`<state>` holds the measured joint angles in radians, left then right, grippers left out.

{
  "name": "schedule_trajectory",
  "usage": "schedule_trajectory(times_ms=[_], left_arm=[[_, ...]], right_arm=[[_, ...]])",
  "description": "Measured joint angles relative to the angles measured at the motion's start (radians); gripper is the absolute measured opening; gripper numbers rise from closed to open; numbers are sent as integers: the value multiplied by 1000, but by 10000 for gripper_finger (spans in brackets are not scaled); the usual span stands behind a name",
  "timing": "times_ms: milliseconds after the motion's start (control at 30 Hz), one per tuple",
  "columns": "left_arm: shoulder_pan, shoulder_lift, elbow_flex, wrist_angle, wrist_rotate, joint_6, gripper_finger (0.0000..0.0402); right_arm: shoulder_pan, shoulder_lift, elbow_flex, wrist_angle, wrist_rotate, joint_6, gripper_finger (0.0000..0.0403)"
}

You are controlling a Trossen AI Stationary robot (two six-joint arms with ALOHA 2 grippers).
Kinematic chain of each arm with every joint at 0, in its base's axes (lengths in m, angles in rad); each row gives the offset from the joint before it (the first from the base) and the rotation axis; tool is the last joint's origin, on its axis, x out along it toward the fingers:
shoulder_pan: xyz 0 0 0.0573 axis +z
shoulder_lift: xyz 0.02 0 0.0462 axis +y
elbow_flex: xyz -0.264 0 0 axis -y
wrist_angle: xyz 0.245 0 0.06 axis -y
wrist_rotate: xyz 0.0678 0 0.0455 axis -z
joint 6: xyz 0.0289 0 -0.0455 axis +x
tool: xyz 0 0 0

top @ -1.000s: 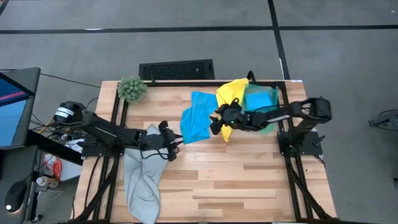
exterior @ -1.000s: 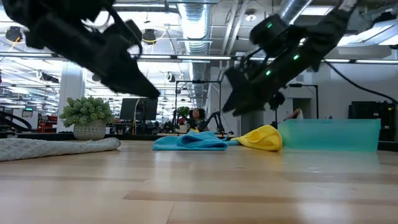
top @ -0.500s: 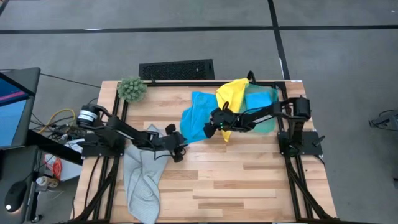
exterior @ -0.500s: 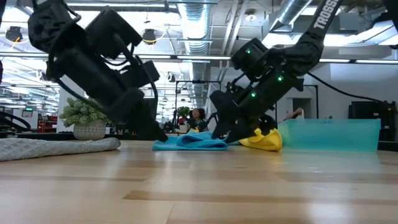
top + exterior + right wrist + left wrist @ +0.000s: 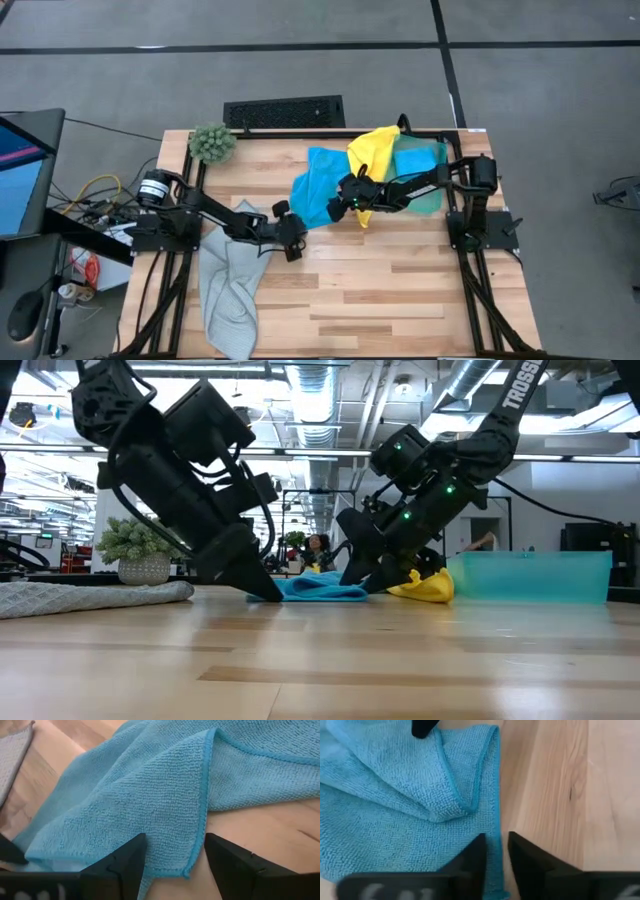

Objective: Fold microfiber towels
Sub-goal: Fold the blue microfiber cloth

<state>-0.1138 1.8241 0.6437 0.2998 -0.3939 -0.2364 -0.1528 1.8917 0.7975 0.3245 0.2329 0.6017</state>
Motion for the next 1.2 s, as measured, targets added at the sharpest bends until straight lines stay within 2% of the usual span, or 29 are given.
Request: schedule_trajectory(times_ms=[67, 200, 300, 433, 467, 633, 900, 1033, 1200], left_arm=[[3, 2, 0, 2, 14, -5, 19], [1, 3, 0, 2, -1, -39, 6], [0, 3, 1, 0, -3, -61, 3], [-15, 4, 17, -21, -17, -76, 2], [-20, 5, 27, -37, -23, -83, 1], [-57, -7, 111, -206, -65, -103, 0], [-166, -108, 263, -657, -160, -164, 0], [-232, -153, 291, -804, -194, -229, 0], [-320, -223, 299, -913, -201, -343, 0]], right_arm=[[0, -1, 0, -1, -1, 1, 224], [7, -25, -3, -9, -11, 4, 191], [20, -72, -2, -7, -11, 3, 132], [34, -153, -3, -20, -10, -5, 29], [38, -178, -3, -21, -7, -10, 17], [70, -323, -2, -72, 17, -17, 13], [189, -583, -2, -376, 234, -19, 6], [291, -668, -1, -529, 294, 63, 6], [453, -688, -2, -716, 322, 245, 6]])
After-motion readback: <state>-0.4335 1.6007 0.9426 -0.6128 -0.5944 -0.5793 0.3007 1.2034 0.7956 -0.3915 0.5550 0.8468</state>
